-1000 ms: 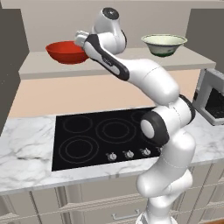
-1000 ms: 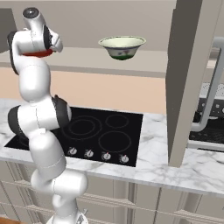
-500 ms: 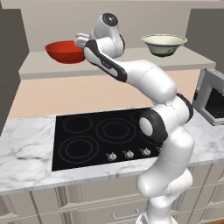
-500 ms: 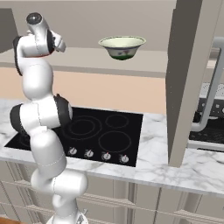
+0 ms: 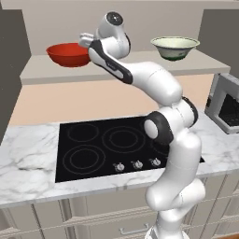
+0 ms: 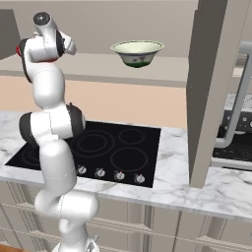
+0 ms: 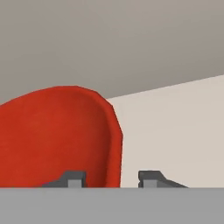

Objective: Move the bowls from the cabinet to the plates on the dining table.

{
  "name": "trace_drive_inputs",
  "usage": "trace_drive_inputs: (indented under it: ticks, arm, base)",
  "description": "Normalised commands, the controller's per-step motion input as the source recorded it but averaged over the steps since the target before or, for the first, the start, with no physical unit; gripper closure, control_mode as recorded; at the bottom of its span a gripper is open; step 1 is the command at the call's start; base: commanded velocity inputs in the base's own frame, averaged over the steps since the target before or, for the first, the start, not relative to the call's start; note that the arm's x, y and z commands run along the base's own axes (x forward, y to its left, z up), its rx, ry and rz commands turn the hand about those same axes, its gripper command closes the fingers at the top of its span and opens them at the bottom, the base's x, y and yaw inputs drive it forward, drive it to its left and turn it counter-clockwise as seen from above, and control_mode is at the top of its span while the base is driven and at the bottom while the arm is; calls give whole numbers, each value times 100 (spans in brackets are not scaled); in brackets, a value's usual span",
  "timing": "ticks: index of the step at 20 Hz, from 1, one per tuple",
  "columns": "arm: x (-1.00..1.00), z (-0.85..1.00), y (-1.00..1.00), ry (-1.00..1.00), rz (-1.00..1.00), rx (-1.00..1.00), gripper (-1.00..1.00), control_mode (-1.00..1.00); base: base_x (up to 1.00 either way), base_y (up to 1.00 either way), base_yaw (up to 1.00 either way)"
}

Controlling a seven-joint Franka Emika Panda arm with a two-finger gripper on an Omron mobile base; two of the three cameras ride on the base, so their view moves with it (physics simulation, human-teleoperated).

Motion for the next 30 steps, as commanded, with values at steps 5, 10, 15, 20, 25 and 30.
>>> trace_drive_inputs:
  ticks: [5, 10, 15, 20, 25, 30]
  arm:
    - [-1, 0, -2, 0, 0, 0, 100, -100]
    - [-24, 15, -28, 0, 0, 1, 100, -100]
    - [-61, 18, -46, -4, 0, 0, 100, -100]
    - [-86, 18, -59, -9, 0, 2, 100, -100]
    - [-99, 13, -62, -13, 0, 3, 100, -100]
    - [-100, 8, -60, -13, 0, 3, 100, -100]
  base:
    - [0, 0, 0]
    - [0, 0, 0]
    - [0, 0, 0]
    - [0, 0, 0]
    - [0, 0, 0]
    - [0, 0, 0]
